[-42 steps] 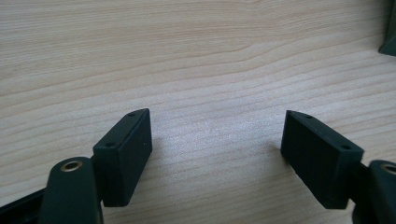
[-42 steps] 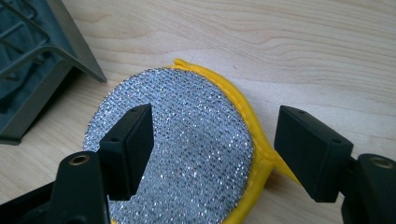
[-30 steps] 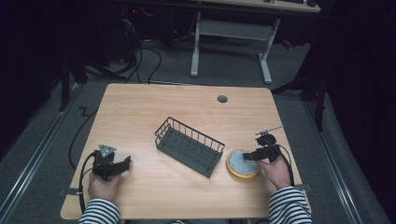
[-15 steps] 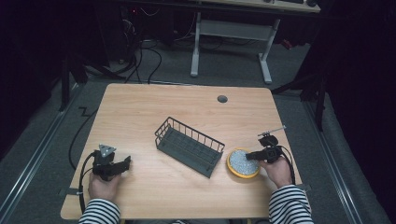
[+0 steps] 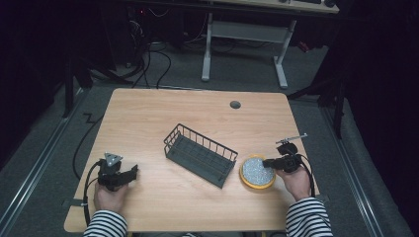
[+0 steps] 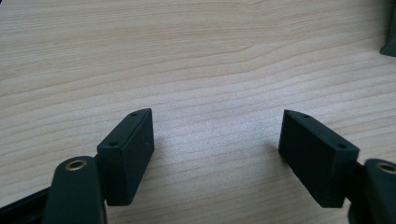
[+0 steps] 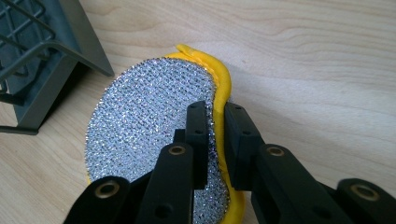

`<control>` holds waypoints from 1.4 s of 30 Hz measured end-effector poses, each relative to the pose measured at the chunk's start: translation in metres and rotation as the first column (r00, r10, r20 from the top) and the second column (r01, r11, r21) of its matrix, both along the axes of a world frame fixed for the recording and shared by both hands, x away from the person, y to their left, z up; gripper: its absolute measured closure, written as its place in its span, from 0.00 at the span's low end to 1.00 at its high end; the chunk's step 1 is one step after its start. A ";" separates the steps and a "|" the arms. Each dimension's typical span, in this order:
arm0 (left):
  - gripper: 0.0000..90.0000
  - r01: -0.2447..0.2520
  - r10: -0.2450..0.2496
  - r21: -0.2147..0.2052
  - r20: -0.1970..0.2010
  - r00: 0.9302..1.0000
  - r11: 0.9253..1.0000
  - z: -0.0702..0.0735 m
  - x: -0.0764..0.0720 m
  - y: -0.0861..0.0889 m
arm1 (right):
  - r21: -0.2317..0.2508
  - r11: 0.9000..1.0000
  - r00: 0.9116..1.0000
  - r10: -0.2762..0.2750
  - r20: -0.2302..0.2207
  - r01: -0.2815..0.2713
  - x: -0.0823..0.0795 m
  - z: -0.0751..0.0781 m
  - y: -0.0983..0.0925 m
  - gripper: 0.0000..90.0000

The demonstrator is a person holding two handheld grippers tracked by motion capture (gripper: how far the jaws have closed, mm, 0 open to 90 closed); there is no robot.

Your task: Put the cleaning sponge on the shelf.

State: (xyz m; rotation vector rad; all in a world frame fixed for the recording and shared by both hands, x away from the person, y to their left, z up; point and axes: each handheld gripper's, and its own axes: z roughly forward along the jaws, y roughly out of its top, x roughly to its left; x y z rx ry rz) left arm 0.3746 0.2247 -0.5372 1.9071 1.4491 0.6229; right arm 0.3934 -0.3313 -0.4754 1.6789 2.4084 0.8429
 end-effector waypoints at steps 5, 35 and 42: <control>0.29 0.002 -0.002 -0.001 -0.001 1.000 1.000 0.000 0.000 0.000 | 0.000 1.000 0.999 0.001 0.045 -0.001 -0.005 0.014 0.000 0.91; 0.21 0.008 -0.008 -0.006 -0.014 1.000 1.000 0.000 0.001 0.000 | 0.022 0.999 0.974 0.033 0.224 -0.039 -0.006 0.092 0.017 0.91; 0.21 0.007 -0.007 -0.005 -0.014 1.000 1.000 0.000 0.001 0.000 | 0.028 0.997 0.967 0.066 0.246 -0.075 0.000 0.102 0.033 0.91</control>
